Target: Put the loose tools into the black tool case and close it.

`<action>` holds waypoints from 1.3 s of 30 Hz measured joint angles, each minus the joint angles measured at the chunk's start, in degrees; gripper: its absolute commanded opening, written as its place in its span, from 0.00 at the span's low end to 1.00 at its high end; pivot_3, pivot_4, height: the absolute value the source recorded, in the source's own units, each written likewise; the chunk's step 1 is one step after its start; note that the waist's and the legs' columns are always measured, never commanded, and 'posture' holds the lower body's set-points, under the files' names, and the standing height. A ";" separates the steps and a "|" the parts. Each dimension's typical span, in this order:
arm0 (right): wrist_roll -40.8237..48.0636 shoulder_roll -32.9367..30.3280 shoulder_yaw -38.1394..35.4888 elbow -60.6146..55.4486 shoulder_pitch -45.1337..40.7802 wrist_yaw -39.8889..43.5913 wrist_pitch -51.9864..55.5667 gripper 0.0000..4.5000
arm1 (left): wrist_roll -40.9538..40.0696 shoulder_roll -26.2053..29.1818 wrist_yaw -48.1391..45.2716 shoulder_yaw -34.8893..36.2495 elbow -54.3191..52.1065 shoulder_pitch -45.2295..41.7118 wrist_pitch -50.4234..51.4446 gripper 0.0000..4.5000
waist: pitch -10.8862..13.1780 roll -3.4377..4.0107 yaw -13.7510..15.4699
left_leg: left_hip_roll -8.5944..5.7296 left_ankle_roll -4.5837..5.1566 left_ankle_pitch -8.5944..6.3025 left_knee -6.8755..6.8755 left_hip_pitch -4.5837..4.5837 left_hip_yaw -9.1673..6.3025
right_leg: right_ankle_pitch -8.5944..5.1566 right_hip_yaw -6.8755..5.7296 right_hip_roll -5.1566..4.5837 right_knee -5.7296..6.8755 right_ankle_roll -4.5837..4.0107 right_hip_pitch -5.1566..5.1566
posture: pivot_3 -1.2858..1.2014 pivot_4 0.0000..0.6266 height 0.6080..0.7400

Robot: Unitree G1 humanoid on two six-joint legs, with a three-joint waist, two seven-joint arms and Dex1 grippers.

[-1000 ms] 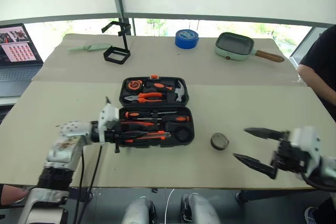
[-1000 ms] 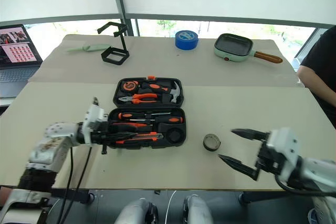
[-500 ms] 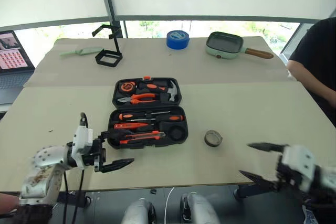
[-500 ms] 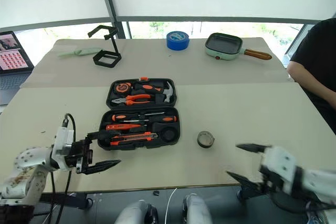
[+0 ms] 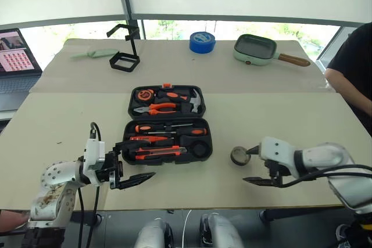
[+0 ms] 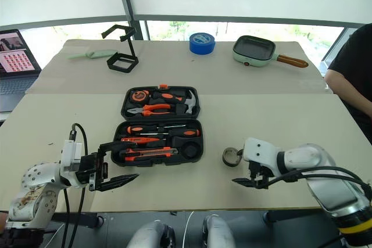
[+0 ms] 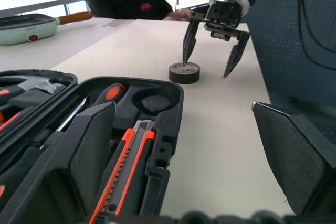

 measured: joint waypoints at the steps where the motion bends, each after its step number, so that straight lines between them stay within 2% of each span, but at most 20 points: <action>1: -0.29 0.15 0.65 0.49 -0.72 0.11 0.01 0.94 | 0.03 -0.16 0.38 -0.01 -0.03 0.42 -0.12 1.00 | 0.00 0.00 0.00 | 0.01 -0.01 0.01 0.00 0.00 0.00 | 0.00 0.00 0.00 0.01 0.00 0.00 | 0.52 0.24 1.00; 3: -0.65 0.27 0.96 0.85 -1.26 0.28 0.02 0.86 | 0.04 -0.33 0.81 -0.02 -0.14 0.82 -0.59 1.00 | 0.00 0.00 0.00 | 0.03 -0.03 0.02 0.00 0.00 0.00 | 0.00 -0.02 0.00 0.02 0.00 0.00 | 0.52 0.24 1.00; 14: -1.86 1.17 3.28 4.51 -5.08 2.92 -1.10 0.01 | 0.03 -0.78 3.59 -0.32 -3.93 3.34 -1.04 1.00 | 0.00 0.00 -0.01 | 0.04 -0.06 0.03 0.00 0.04 -0.01 | 0.00 -0.02 0.00 0.05 -0.01 0.00 | 0.52 0.24 1.00; 19: 4.23 1.89 2.36 2.47 -6.56 8.15 0.07 0.00 | -0.01 -1.00 3.71 -0.47 -3.93 3.56 -1.36 1.00 | 0.01 0.00 -0.22 | 0.07 -0.05 0.03 -0.01 0.04 0.00 | 0.01 -0.01 0.02 0.05 0.00 -0.01 | 0.52 0.24 1.00; 25: 9.94 10.95 4.24 -0.81 -19.61 8.70 5.75 0.00 | -0.04 -1.00 4.38 -0.06 -4.10 4.74 -1.91 1.00 | 0.03 -0.02 -0.85 | 0.11 -0.21 0.12 -0.01 0.12 -0.03 | 0.02 -0.03 0.03 0.17 -0.05 -0.02 | 0.52 0.24 1.00; 29: 8.65 15.51 9.46 2.02 -23.60 7.57 7.54 0.00 | -0.06 -0.64 5.12 0.31 -4.14 5.60 -1.90 1.00 | 0.03 -0.02 -0.29 | 0.09 -0.22 0.12 -0.03 0.02 -0.06 | 0.02 -0.22 -0.02 0.15 -0.15 -0.05 | 0.52 0.24 1.00; 34: 4.85 18.20 14.24 7.43 -27.10 6.82 7.65 0.00 | -0.05 -0.04 5.94 0.52 -4.24 6.47 -1.89 1.00 | 0.03 -0.02 -0.36 | 0.05 -0.53 0.30 -0.01 -0.07 0.02 | 0.24 -0.55 -0.10 0.04 -0.47 -0.07 | 0.52 0.24 1.00; 39: -0.43 17.55 19.66 9.21 -28.70 6.68 8.25 0.00 | 0.01 0.41 7.01 1.28 -4.49 7.59 -1.89 1.00 | 0.04 0.01 -0.49 | 0.06 -0.56 0.30 -0.06 -0.11 -0.03 | 0.21 -0.68 -0.11 0.02 -0.49 -0.11 | 0.52 0.24 1.00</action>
